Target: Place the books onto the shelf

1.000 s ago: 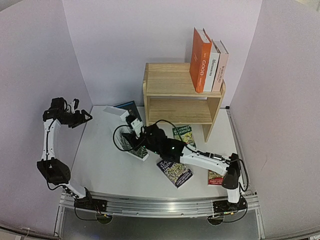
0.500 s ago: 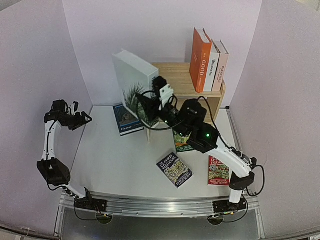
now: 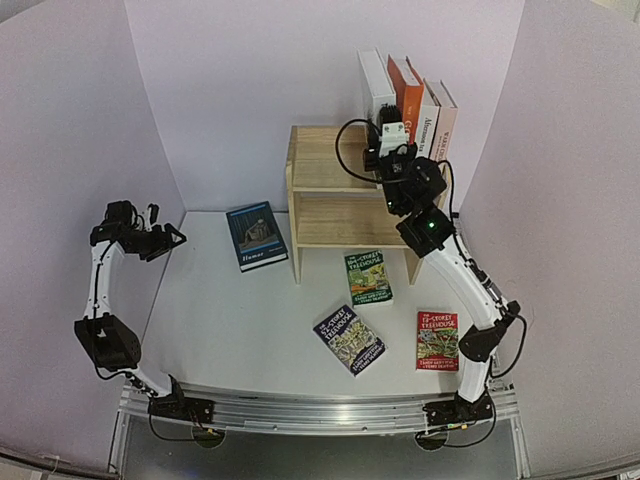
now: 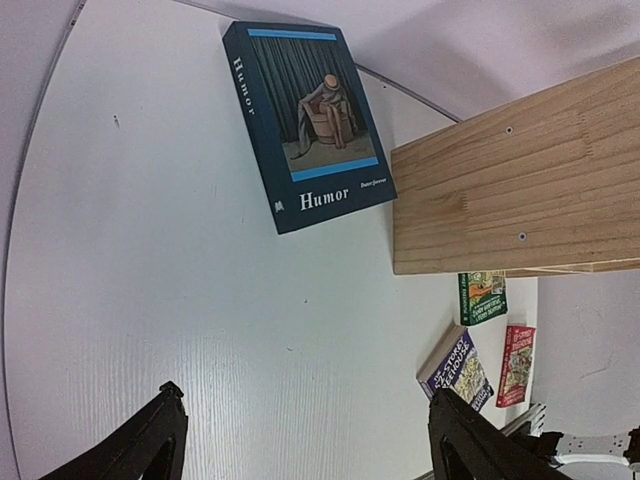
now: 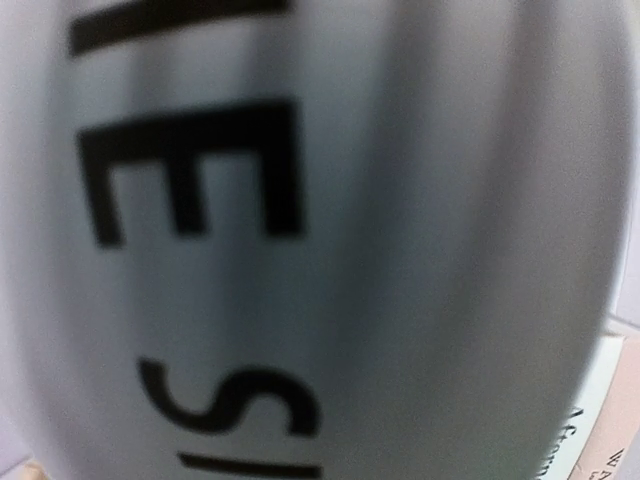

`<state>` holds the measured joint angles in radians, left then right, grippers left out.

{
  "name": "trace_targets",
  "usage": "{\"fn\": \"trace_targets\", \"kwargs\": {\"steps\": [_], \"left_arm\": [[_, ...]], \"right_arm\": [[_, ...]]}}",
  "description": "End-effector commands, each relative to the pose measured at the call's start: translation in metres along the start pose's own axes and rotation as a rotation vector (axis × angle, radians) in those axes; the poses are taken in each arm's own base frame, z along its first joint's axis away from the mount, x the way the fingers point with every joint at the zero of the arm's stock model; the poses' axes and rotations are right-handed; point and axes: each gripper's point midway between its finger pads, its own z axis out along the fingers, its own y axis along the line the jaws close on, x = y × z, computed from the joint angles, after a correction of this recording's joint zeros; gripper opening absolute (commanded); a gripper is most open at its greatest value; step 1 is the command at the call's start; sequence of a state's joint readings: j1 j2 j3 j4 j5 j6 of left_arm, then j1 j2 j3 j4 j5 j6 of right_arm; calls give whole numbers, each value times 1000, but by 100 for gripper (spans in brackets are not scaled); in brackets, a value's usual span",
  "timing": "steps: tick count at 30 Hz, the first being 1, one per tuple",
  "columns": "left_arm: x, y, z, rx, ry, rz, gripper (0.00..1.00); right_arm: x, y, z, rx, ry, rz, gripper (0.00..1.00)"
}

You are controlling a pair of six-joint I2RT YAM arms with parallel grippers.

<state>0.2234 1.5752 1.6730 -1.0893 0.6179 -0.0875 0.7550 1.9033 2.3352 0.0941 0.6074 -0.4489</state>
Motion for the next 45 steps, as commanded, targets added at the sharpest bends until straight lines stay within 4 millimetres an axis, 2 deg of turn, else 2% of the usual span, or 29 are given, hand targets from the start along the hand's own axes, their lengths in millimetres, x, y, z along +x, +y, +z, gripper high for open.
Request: {"fn": "trace_targets", "kwargs": {"steps": [1, 9, 10, 13, 17, 23, 30, 36, 39, 45], "left_arm": [[-11, -7, 2, 43, -21, 12, 83], [-9, -5, 9, 61, 3, 1, 83], [-8, -5, 9, 62, 5, 3, 83], [-8, -6, 9, 67, 7, 8, 83], [-3, -6, 12, 85, 21, -1, 83], [1, -7, 14, 100, 33, -6, 83], [9, -10, 18, 117, 57, -13, 83], [10, -13, 19, 124, 61, -7, 83], [11, -14, 19, 126, 64, -5, 84], [13, -17, 20, 132, 69, 3, 84]], "right_arm": [[-10, -19, 9, 77, -78, 29, 9], [18, -30, 24, 121, -42, 27, 13], [21, -32, 25, 125, -39, 28, 15], [23, -31, 25, 116, -36, 28, 31], [25, -32, 23, 113, -28, 38, 46], [22, -39, 15, 129, -33, 83, 54], [17, -44, -1, 149, -53, 144, 55], [5, -26, -16, 133, -68, 94, 54], [-1, -23, -28, 162, -92, 86, 54], [2, -31, -32, 232, -99, 91, 41]]}}
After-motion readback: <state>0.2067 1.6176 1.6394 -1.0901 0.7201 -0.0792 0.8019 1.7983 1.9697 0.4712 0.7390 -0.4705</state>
